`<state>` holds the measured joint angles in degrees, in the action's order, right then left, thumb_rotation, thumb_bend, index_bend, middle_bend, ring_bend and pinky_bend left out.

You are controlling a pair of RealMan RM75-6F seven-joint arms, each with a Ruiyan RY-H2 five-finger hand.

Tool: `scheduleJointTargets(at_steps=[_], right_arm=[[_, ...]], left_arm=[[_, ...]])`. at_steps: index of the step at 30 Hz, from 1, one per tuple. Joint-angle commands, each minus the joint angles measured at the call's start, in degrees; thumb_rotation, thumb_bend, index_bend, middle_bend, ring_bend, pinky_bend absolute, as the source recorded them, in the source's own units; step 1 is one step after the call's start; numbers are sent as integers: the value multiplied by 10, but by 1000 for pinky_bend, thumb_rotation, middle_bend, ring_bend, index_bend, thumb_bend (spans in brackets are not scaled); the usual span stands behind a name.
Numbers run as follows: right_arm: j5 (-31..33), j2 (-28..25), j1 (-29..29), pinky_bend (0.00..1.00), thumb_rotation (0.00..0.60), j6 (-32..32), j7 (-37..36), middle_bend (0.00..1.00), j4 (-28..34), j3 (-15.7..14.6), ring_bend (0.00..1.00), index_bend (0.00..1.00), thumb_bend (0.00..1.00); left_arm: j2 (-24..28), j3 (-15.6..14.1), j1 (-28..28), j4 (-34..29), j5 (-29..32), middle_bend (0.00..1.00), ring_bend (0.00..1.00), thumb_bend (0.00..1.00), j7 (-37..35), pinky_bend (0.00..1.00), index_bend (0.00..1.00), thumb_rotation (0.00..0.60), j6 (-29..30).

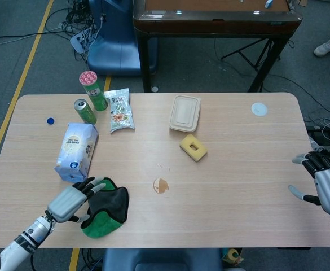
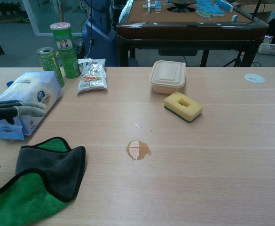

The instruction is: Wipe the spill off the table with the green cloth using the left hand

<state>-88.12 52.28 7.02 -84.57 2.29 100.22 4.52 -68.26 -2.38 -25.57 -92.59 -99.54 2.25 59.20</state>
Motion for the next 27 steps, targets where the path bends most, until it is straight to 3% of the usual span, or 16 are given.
scheduleJointTargets(at_steps=[1,7,13,27], right_arm=[[0,0,-2,246,600,-2,-3,311,-2,0,211,333,225],[0,0,-6,246,600,-7,-9,311,-8,-2,211,333,225],[-2,0,-9,246,600,-9,-12,311,-10,-3,211,333,225],[0,0,-11,246,600,-9,-16,311,-14,-3,211,333,224]], left_arm=[[-17,-2,-22,6,1,0,26,182,11,221,59,600,-28],[-35,-1,-54,12,27,0,26,182,40,215,48,600,-84],[-45,9,-70,7,93,0,26,182,109,215,29,600,-136],[-71,9,-82,-5,214,0,28,181,249,215,29,600,-160]])
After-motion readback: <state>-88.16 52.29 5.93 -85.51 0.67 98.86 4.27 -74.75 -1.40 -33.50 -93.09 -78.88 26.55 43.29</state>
